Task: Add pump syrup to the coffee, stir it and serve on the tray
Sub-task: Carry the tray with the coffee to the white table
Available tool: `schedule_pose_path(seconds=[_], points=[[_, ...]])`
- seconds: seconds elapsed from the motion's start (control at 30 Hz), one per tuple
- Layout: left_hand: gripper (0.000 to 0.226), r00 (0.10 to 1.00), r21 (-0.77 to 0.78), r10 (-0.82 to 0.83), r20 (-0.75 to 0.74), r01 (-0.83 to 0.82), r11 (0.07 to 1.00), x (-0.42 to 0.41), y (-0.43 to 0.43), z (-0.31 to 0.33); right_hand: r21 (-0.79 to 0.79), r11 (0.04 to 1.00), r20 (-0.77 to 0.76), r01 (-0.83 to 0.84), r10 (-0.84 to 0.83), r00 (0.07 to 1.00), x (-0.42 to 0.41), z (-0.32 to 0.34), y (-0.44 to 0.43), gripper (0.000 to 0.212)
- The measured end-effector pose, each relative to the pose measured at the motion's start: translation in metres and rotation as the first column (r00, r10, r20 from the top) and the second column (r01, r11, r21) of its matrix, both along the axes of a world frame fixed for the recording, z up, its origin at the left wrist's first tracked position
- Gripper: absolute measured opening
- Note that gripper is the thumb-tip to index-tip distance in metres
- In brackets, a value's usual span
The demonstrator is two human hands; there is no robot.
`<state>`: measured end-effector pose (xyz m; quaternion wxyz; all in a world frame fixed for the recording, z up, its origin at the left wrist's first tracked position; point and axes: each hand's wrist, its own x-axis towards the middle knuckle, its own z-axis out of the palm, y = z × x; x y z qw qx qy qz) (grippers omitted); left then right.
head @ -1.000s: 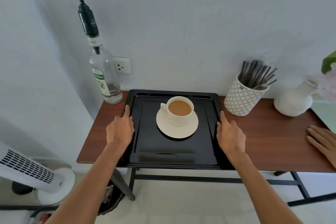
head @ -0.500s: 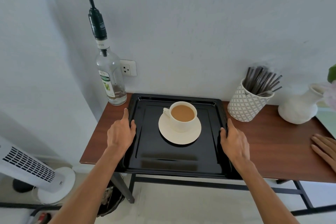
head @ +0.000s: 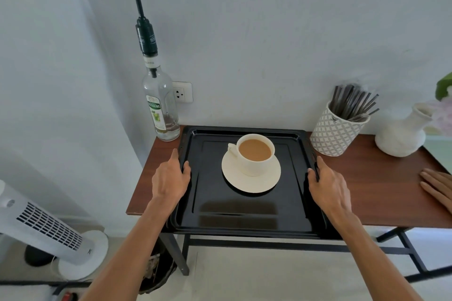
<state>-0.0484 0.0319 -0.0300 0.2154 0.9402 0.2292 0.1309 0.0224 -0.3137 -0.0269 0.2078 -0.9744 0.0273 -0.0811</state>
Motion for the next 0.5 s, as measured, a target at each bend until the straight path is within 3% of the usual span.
schedule_pose_path(seconds=[0.27,0.5], points=[[0.045,0.999,-0.001,-0.015,0.052,0.015,1.000,-0.031,-0.002,0.008,0.002,1.000,0.021,-0.028,0.028,0.999,-0.029,0.008,-0.006,0.048],[0.040,0.987,-0.007,0.068,0.145,-0.068,0.998,-0.083,-0.007,0.010,0.000,0.990,0.038,-0.141,0.141,0.989,-0.053,0.023,-0.007,0.050]])
